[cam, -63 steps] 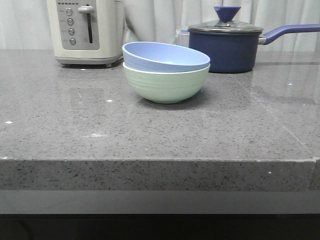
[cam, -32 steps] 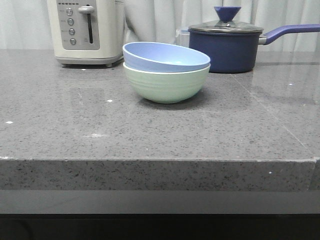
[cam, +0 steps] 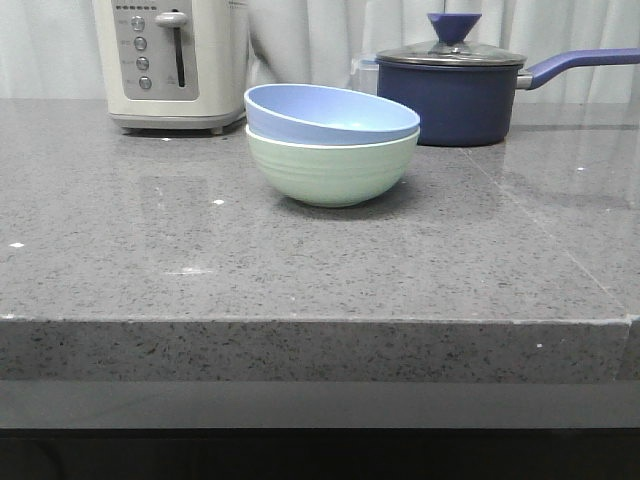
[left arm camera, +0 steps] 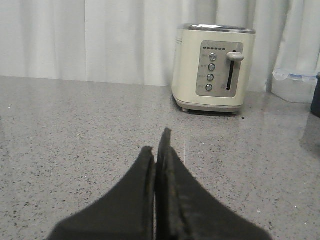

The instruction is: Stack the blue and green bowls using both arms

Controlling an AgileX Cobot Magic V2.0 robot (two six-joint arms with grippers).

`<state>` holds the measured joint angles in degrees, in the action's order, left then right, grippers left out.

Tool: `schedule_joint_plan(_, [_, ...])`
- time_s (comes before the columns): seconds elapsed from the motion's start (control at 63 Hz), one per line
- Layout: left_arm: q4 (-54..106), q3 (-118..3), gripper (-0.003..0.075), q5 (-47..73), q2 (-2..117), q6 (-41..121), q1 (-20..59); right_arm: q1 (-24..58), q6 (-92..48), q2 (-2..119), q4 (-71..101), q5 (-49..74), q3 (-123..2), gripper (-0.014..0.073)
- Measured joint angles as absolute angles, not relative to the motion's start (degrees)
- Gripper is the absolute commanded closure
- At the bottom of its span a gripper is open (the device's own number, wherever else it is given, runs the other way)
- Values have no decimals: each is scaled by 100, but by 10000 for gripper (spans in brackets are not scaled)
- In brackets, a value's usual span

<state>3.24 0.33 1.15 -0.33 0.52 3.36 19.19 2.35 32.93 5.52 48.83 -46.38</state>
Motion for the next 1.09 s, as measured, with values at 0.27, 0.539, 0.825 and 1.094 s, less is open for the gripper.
schedule_joint_plan(0.27, [358, 33, 740, 86, -33, 52, 125, 1919, 235, 3293, 552, 4883, -4638, 657])
schedule_joint_plan(0.539, [371, 33, 740, 86, -33, 52, 131, 1919, 235, 3293, 552, 4883, -4638, 657])
schedule_joint_plan(0.825, [371, 33, 740, 86, -33, 52, 131, 1919, 235, 3293, 552, 4883, -4638, 657])
schedule_joint_plan(1.094, [371, 33, 740, 86, -33, 52, 131, 1919, 235, 3293, 552, 4883, -4638, 657])
